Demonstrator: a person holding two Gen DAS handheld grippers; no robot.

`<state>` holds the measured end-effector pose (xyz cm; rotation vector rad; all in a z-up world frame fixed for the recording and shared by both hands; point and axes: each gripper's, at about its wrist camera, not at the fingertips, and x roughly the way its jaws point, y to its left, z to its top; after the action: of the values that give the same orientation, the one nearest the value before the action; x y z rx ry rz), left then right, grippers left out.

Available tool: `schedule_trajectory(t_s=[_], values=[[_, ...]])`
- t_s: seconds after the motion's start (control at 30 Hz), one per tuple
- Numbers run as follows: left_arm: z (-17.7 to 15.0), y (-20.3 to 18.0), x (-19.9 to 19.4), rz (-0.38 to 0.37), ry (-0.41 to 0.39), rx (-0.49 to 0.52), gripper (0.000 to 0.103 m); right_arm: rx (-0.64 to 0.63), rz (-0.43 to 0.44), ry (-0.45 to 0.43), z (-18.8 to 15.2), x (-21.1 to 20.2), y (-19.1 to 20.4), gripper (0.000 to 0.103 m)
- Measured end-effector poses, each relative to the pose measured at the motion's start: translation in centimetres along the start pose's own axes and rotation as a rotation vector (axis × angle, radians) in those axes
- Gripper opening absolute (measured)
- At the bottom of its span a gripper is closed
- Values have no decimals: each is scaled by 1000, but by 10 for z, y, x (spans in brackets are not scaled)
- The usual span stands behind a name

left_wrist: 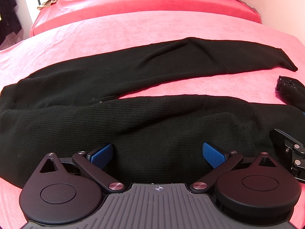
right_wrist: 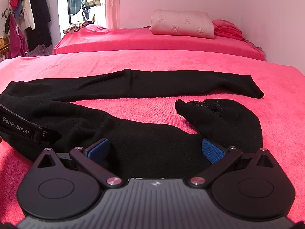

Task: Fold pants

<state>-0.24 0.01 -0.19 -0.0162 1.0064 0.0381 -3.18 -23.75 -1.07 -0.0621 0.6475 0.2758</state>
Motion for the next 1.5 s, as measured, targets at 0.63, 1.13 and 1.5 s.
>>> schedule_trajectory(t_s=[0.63,1.13,1.5], values=[[1,16,-16,-3,-16,-47,103,-56,-155,-167,9,-38,-28,101],[-8,28,-5,9,-8,-45,103,360,-341,-103,-6,-40,-142,25],[-9,27,-4,6,-17,-34,103,334,-299,-209,-19,-73,-123,73]])
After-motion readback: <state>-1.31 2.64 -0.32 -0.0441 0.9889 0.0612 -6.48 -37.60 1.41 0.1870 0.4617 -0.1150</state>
